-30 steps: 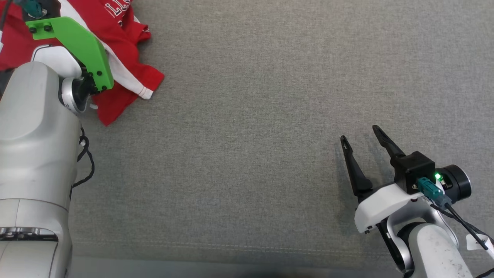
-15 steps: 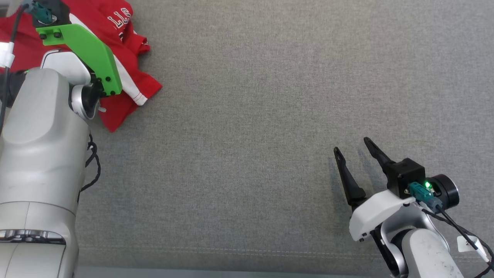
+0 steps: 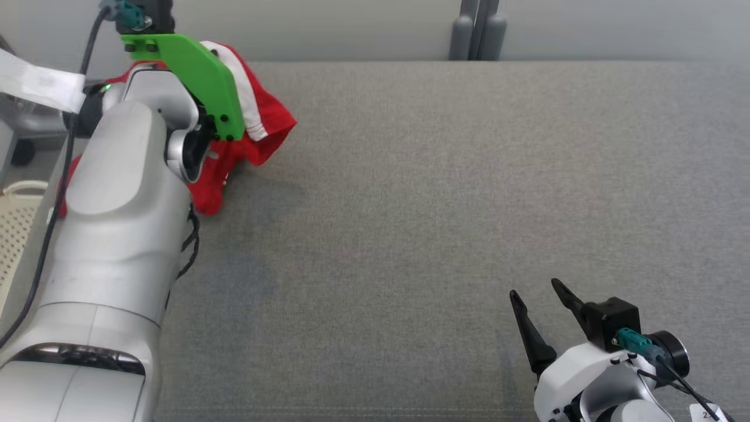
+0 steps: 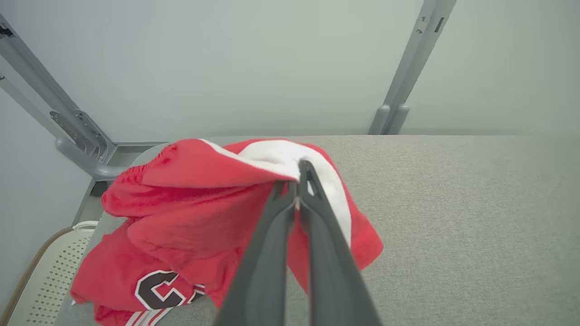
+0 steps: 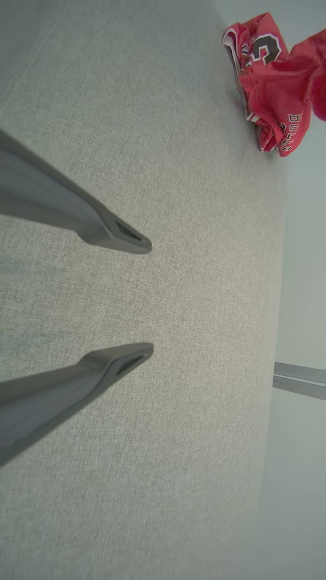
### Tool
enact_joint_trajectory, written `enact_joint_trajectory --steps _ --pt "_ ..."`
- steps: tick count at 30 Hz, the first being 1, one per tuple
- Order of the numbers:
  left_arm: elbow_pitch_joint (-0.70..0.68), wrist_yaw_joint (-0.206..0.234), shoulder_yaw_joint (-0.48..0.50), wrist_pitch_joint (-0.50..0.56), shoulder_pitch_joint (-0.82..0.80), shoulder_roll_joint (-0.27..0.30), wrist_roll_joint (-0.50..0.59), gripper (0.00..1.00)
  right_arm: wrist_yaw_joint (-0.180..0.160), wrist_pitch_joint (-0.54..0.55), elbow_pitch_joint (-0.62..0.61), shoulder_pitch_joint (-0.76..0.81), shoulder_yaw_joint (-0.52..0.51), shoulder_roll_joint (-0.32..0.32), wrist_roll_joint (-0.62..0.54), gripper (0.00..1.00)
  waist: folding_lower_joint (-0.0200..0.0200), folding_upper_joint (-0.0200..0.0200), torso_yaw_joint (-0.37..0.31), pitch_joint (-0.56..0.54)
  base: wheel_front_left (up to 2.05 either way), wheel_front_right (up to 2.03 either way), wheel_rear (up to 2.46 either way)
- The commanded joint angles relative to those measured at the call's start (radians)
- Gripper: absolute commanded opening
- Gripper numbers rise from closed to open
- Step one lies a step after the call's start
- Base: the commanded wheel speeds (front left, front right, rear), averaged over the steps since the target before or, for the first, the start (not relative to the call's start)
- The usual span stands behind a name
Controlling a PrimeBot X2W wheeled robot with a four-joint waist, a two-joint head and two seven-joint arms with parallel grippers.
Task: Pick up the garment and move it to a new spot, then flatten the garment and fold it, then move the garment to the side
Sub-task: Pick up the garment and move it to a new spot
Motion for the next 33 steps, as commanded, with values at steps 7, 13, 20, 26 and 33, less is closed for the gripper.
enact_joint_trajectory --steps 7,13,20,26,33 --pt "-0.076 -0.055 -0.07 -0.083 -0.026 -0.057 -0.04 0.0 0.0 0.001 0.0 0.029 0.023 -0.003 0.021 1.0 0.0 0.0 -0.145 -0.16 0.0 0.0 0.0" --pt "-0.192 -0.069 -0.164 -0.154 -0.015 -0.061 -0.177 0.0 0.0 0.005 0.007 0.031 0.037 -0.003 0.019 1.0 0.0 0.0 -0.239 -0.171 0.0 0.0 0.0" --pt "-0.306 -0.017 -0.286 -0.255 0.001 -0.06 -0.385 0.0 0.0 0.003 0.002 0.015 0.051 -0.003 0.021 1.0 0.0 0.0 -0.355 -0.15 0.0 0.0 0.0" --pt "-0.279 0.047 -0.4 -0.305 0.004 -0.058 -0.455 0.0 0.0 -0.007 0.002 0.0 0.051 -0.002 0.033 1.0 0.0 0.0 -0.42 -0.109 0.0 0.0 0.0" --pt "-0.115 0.08 -0.451 -0.377 0.013 -0.029 -0.387 0.0 0.0 -0.017 0.008 -0.009 0.044 -0.002 0.038 1.0 0.0 0.0 -0.445 -0.068 0.0 0.0 0.0"
